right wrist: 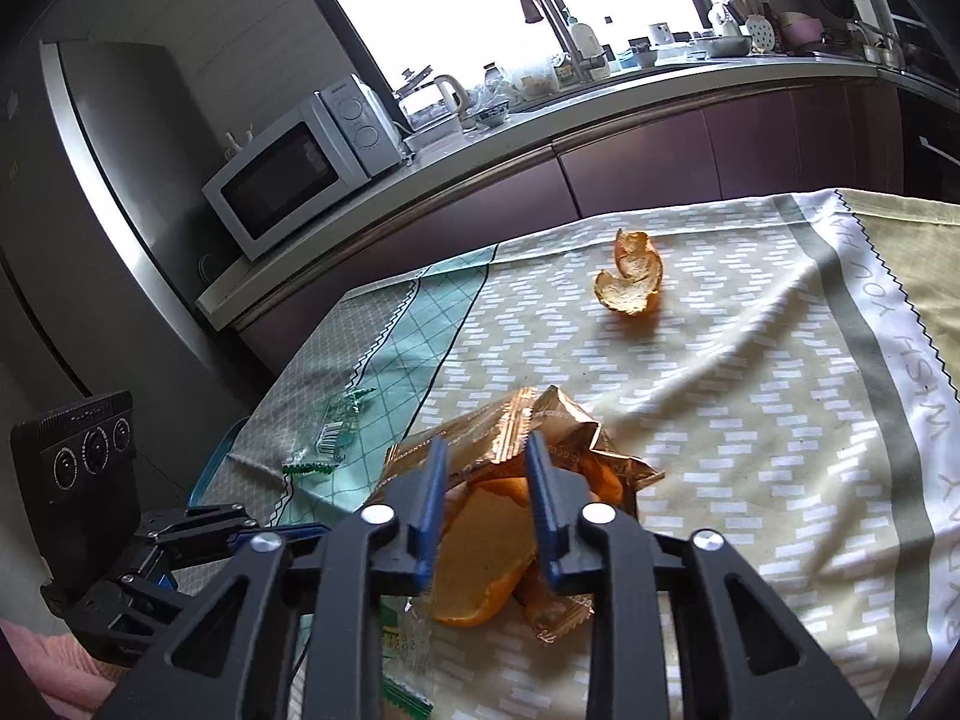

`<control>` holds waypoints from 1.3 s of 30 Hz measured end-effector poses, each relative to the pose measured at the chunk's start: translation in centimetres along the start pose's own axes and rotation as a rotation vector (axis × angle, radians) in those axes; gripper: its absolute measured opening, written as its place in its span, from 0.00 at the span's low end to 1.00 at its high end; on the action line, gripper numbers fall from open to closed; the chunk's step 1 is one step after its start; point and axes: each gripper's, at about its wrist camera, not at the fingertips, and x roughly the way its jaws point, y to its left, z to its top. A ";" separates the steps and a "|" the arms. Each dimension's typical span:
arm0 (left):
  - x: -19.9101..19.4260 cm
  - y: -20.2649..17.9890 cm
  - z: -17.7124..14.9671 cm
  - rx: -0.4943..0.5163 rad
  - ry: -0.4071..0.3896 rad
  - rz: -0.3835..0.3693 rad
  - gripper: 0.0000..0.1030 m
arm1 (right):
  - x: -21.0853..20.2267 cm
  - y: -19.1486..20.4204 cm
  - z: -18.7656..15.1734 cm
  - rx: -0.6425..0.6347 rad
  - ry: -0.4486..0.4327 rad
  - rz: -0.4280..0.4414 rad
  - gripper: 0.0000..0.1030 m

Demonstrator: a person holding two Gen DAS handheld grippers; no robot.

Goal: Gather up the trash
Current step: 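Grasp a gold wrapper with the left gripper while the right gripper grasps another gold wrapper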

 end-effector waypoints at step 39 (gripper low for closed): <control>1.8 0.5 3.0 0.084 0.005 0.144 0.15 | -1.4 -3.8 -0.9 0.083 0.000 -0.131 0.08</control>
